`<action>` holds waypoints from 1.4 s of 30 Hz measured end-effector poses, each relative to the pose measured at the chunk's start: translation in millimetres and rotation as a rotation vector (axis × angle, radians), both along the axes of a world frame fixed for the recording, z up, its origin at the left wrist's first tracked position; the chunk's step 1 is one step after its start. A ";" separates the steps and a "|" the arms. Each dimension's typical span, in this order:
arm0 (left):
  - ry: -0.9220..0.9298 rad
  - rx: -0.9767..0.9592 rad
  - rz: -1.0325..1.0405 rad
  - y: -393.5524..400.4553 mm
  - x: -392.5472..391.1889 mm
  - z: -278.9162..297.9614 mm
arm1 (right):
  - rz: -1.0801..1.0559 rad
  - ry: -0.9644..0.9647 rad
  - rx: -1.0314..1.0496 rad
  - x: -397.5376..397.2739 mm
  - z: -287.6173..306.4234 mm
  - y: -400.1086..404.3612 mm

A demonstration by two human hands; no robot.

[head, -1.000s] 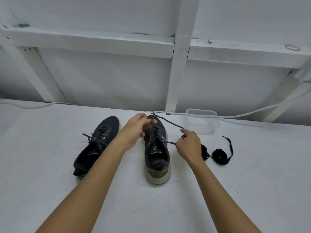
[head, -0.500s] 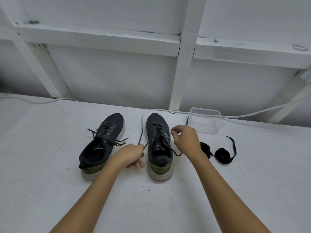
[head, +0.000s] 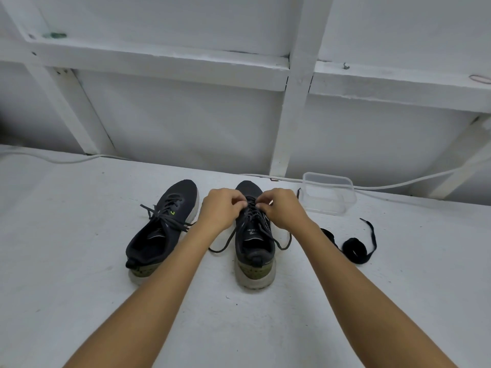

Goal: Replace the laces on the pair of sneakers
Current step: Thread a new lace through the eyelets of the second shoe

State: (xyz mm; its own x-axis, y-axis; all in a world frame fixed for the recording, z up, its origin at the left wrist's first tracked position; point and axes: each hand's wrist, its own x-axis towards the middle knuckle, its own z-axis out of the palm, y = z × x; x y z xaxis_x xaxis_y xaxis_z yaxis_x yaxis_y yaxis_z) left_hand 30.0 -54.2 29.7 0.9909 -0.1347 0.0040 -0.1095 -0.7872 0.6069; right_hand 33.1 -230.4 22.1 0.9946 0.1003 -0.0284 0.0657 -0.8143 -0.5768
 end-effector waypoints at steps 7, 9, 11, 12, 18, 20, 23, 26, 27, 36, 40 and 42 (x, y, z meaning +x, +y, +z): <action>-0.008 0.051 0.040 -11.4 9.7 -2.8 | 0.035 0.009 -0.041 1.8 -6.0 2.3; -0.003 0.062 0.044 -13.6 11.7 -3.3 | 0.016 0.010 0.002 0.1 -8.5 1.0; 0.003 0.053 0.056 -16.6 14.0 -2.6 | -0.008 0.010 0.044 -1.1 -9.5 -1.8; 0.005 0.053 0.061 -18.5 15.6 -1.7 | -0.014 0.009 0.054 -1.7 -8.9 -3.2; -0.015 0.140 0.020 -25.6 20.5 2.3 | 0.003 0.027 0.083 0.4 -7.5 -3.6; -0.017 0.122 0.010 -25.7 17.8 1.3 | -0.005 0.032 0.088 1.0 -8.7 -3.1; -0.005 0.043 0.013 -20.7 13.4 -5.0 | -0.058 0.074 0.158 0.2 -11.0 -6.2; 0.030 -0.051 0.057 -13.2 9.7 -11.9 | -0.114 0.116 0.229 -2.6 -13.4 -8.9; 0.045 -0.075 0.067 -11.6 9.1 -13.2 | -0.122 0.115 0.241 -2.5 -15.0 -8.8; 0.041 -0.116 0.032 -5.2 5.8 -4.1 | -0.078 0.046 0.371 -8.9 -17.6 -21.1; 0.092 -0.098 0.040 -9.2 7.1 -4.2 | -0.042 0.102 0.305 -7.4 -12.5 -17.4; 0.100 -0.104 0.084 -11.4 7.6 -4.7 | -0.036 0.127 0.278 -4.4 -8.1 -14.9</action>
